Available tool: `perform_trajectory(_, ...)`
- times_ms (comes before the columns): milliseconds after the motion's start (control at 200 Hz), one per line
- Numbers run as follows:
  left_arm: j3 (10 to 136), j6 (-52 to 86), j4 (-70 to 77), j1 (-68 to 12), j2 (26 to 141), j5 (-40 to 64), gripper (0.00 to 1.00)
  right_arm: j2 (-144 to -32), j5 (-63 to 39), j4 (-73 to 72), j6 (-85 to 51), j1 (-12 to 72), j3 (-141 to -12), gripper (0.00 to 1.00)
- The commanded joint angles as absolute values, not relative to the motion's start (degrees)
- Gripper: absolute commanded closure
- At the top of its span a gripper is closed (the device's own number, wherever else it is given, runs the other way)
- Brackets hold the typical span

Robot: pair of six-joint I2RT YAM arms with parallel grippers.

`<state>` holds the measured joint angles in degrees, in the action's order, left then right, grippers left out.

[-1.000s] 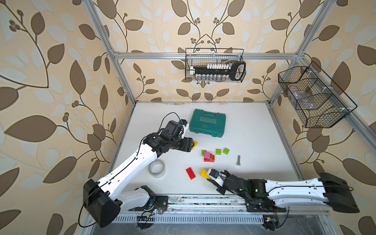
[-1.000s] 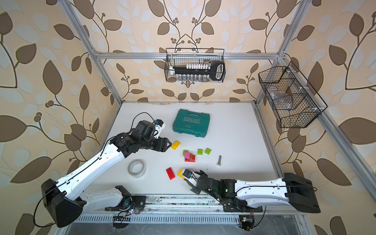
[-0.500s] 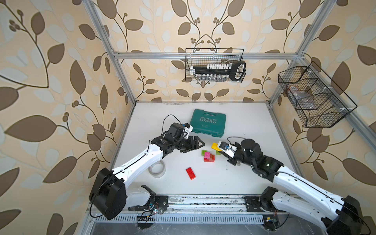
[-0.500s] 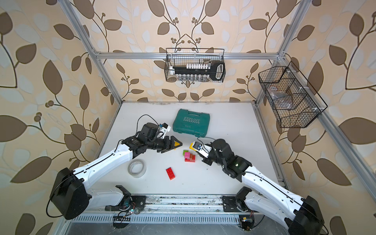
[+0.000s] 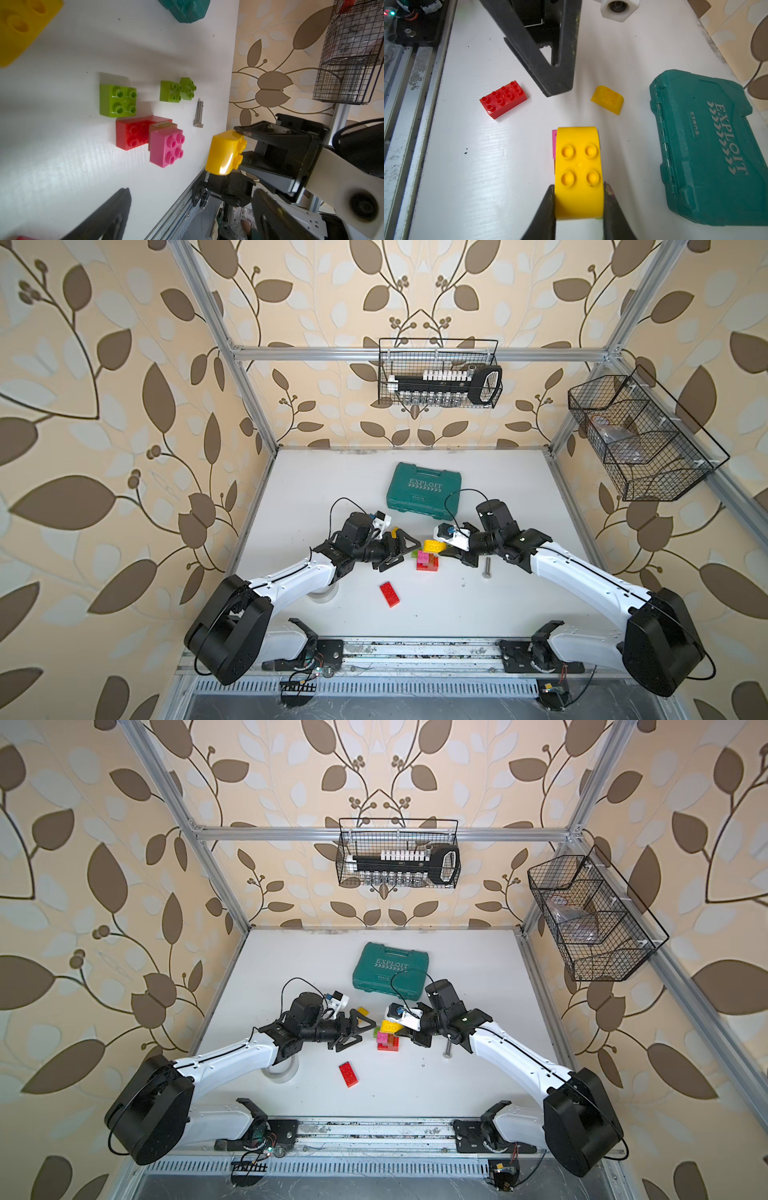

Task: Assemble the letter s with lego
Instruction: Assemble the lego brick with the lego brick.

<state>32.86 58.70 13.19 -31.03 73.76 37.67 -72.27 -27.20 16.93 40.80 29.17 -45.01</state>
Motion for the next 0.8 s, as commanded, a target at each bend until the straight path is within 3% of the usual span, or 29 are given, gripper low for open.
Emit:
perform_trajectory(0,32.0,62.63,23.09,-30.58,74.84,39.61,0.03,-73.17,-30.75,16.01,41.86,29.0,-45.14,0.93)
perform_trajectory(800,30.39,66.97,36.56,-33.2,87.54,42.12,0.03,-78.73,-33.4,14.85,40.96,28.88,-44.86,0.93)
